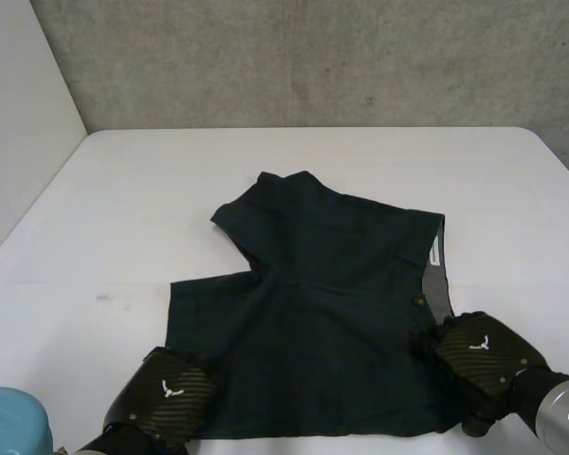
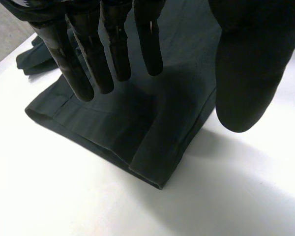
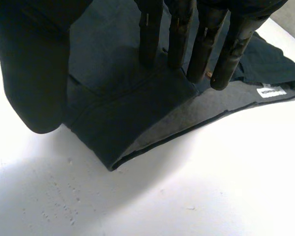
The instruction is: Fold the shorts.
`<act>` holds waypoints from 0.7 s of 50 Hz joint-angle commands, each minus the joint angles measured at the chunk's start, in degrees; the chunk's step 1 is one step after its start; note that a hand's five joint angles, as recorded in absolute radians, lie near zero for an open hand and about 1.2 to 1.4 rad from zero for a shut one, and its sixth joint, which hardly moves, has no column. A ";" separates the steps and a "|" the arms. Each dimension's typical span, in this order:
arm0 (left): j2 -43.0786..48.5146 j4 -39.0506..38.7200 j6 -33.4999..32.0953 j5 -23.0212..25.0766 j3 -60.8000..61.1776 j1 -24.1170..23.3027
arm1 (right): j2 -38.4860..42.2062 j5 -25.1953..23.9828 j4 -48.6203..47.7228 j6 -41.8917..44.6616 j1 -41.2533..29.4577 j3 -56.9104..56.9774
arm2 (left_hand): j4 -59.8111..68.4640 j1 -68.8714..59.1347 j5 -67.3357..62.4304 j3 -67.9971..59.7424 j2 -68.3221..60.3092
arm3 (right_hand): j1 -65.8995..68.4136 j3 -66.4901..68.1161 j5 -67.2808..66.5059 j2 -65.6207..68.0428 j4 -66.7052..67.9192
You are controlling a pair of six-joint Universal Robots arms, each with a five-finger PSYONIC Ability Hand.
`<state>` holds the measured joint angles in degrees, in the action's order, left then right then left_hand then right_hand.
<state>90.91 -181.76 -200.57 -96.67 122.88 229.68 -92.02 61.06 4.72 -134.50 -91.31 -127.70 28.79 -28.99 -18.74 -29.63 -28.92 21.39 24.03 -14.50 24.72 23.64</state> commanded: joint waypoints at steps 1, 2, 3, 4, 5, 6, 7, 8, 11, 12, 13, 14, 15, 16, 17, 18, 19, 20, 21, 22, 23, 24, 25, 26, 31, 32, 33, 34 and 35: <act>0.75 -3.33 -0.53 -0.27 2.01 0.33 | 0.08 -2.16 -3.92 2.13 1.92 -3.34 | 5.81 -5.61 -5.86 -4.97 -5.68 | 7.70 5.06 -4.59 4.37 5.45; 1.02 -4.12 -0.53 -0.27 2.27 0.33 | 0.08 -2.52 -4.19 2.31 2.19 -3.61 | 6.98 -6.78 -7.03 -6.14 -6.85 | 7.87 5.22 -4.76 4.53 5.62; 1.19 -4.56 -0.61 -0.36 2.36 0.33 | 0.08 -2.87 -4.37 2.48 2.36 -3.79 | 7.49 -7.30 -7.55 -6.65 -7.36 | 8.21 5.56 -5.10 4.87 5.95; 1.28 -4.83 -0.53 -0.36 2.45 0.33 | 0.08 -3.13 -4.54 2.66 2.45 -3.96 | 8.16 -7.97 -8.22 -7.33 -8.04 | 8.88 6.23 -5.76 5.54 6.62; 1.37 -5.09 -0.61 -0.36 2.45 0.33 | 0.08 -3.57 -4.72 2.84 2.63 -4.14 | 8.50 -8.31 -8.56 -7.67 -8.38 | 10.55 7.90 -7.44 7.21 8.29; 1.54 -5.61 -0.61 -0.36 2.53 0.33 | 0.17 -3.75 -4.72 2.92 2.63 -4.14 | 9.84 -9.64 -9.89 -9.00 -9.71 | 11.23 8.58 -8.12 7.89 8.98; 1.81 -5.79 -0.61 -0.45 2.53 0.33 | 0.17 -3.93 -4.81 3.01 2.72 -4.23 | 10.69 -10.49 -10.74 -9.85 -10.56 | 11.90 9.26 -8.79 8.57 9.65; 2.16 -5.88 -0.61 -0.45 2.53 0.33 | 0.26 -4.02 -4.89 3.01 2.72 -4.23 | 11.53 -11.33 -11.58 -10.69 -11.40 | 13.08 10.43 -9.96 9.74 10.82; 3.21 -6.58 -0.61 -0.45 2.45 0.33 | 0.61 -4.19 -5.95 3.01 2.63 -4.40 | 18.58 -18.38 -18.63 -17.74 -18.45 | 26.01 23.36 -22.90 22.67 23.76; 3.39 -6.76 -0.61 -0.45 2.45 0.33 | 0.70 -4.10 -6.38 3.01 2.63 -4.49 | 20.10 -19.90 -20.15 -19.26 -19.97 | 27.70 25.06 -24.59 24.37 25.45; 3.57 -6.94 -0.61 -0.45 2.36 0.33 | 0.79 -3.93 -7.09 3.01 2.54 -4.58 | 21.11 -20.92 -21.17 -20.27 -20.98 | 28.39 25.74 -25.28 25.05 26.14; 4.00 -7.55 -0.61 -0.45 2.36 0.42 | 0.96 -3.75 -7.44 3.01 2.46 -4.58 | 23.12 -22.92 -23.17 -22.28 -22.99 | 29.06 26.41 -25.95 25.72 26.81; 4.18 -7.90 -0.61 -0.45 2.36 0.33 | 0.96 -3.67 -7.79 3.01 2.45 -4.67 | 24.14 -23.94 -24.19 -23.30 -24.01 | 31.23 28.59 -28.12 27.89 28.98; 4.36 -8.34 -0.61 -0.45 2.27 0.42 | 1.05 -3.66 -8.14 3.01 2.45 -4.67 | 25.82 -25.62 -25.87 -24.98 -25.69 | 35.08 32.44 -31.97 31.75 32.83; 4.53 -8.78 -0.61 -0.45 2.27 0.33 | 1.22 -3.58 -8.67 3.10 2.54 -4.67 | 28.00 -27.80 -28.05 -27.16 -27.87 | 40.78 38.14 -37.67 37.45 38.53; 4.80 -9.39 -0.61 -0.54 2.27 0.42 | 1.40 -3.49 -8.76 3.01 2.54 -4.67 | 31.85 -31.65 -31.90 -31.01 -31.72 | 42.17 39.53 -39.06 38.84 39.92; 4.88 -9.83 -0.61 -0.54 2.27 0.42 | 1.58 -3.49 -8.94 3.10 2.54 -4.67 | 33.05 -32.86 -33.11 -32.22 -32.93 | 42.69 40.04 -39.58 39.35 40.43; 4.89 -10.10 -0.61 -0.54 2.27 0.42 | 1.75 -3.49 -8.94 3.10 2.54 -4.67 | 34.23 -34.03 -34.28 -33.39 -34.10 | 43.03 40.38 -39.91 39.69 40.77; 5.06 -10.54 -0.61 -0.62 2.27 0.42 | 2.01 -3.49 -8.94 3.19 2.63 -4.58 | 36.24 -36.04 -36.29 -35.40 -36.11 | 44.53 41.88 -41.42 41.19 42.28; 5.06 -10.63 -0.70 -0.63 2.27 0.42 | 2.10 -3.49 -8.94 3.36 2.63 -4.58 | 37.43 -37.23 -37.48 -36.59 -37.30 | 45.87 43.23 -42.76 42.54 43.62; 5.06 -10.63 -0.62 -0.63 2.18 0.42 | 2.10 -3.49 -8.94 3.54 2.63 -4.58 | 38.77 -38.57 -38.82 -37.93 -38.64 | 46.89 44.24 -43.78 43.55 44.64; 5.06 -10.72 -0.70 -0.63 2.18 0.42 | 2.10 -3.40 -8.94 3.63 2.72 -4.58 | 40.62 -40.42 -40.67 -39.78 -40.49 | 47.06 44.42 -43.95 43.73 44.81; 5.15 -10.72 -0.70 -0.63 2.10 0.42 | 2.10 -3.40 -8.94 3.98 2.72 -4.58 | 44.63 -44.44 -44.68 -43.79 -44.50 | 47.07 44.42 -43.96 43.73 44.81; 5.15 -10.72 -0.70 -0.63 2.01 0.42 | 2.10 -3.40 -8.94 4.07 2.72 -4.58 | 46.50 -46.31 -46.56 -45.67 -46.38 | 47.07 44.42 -43.96 43.73 44.81; 4.97 -10.72 -1.05 -0.62 1.48 0.42 | 2.02 -3.23 -8.32 4.24 3.07 -4.58 | 51.21 -51.01 -51.26 -50.37 -51.08 | 40.37 37.72 -37.26 37.03 38.11; 4.97 -10.72 -1.14 -0.63 1.22 0.42 | 2.02 -3.23 -8.24 4.24 3.07 -4.49 | 51.21 -51.01 -51.26 -50.37 -51.08 | 37.51 34.86 -34.40 34.17 35.25; 4.89 -10.72 -1.23 -0.63 0.78 0.59 | 2.02 -3.14 -7.97 4.16 3.07 -4.23 | 51.21 -51.01 -51.26 -50.37 -51.08 | 29.65 27.01 -26.54 26.31 27.40; 4.89 -10.72 -1.32 -0.54 0.43 0.68 | 2.02 -3.14 -7.71 4.07 3.07 -4.23 | 51.21 -51.01 -51.26 -50.37 -51.08 | 25.41 22.76 -22.30 22.07 23.16; 4.80 -10.72 -1.32 -0.62 0.25 0.77 | 2.02 -3.14 -7.53 3.89 3.07 -4.23 | 51.21 -51.01 -51.26 -50.37 -51.08 | 21.70 19.06 -18.59 18.37 19.45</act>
<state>96.01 -192.59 -201.54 -97.27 124.49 230.13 -89.91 57.78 -3.86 -130.33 -88.38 -132.25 68.46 -64.37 -56.61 -68.00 -68.24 45.64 53.32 -43.46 53.13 53.28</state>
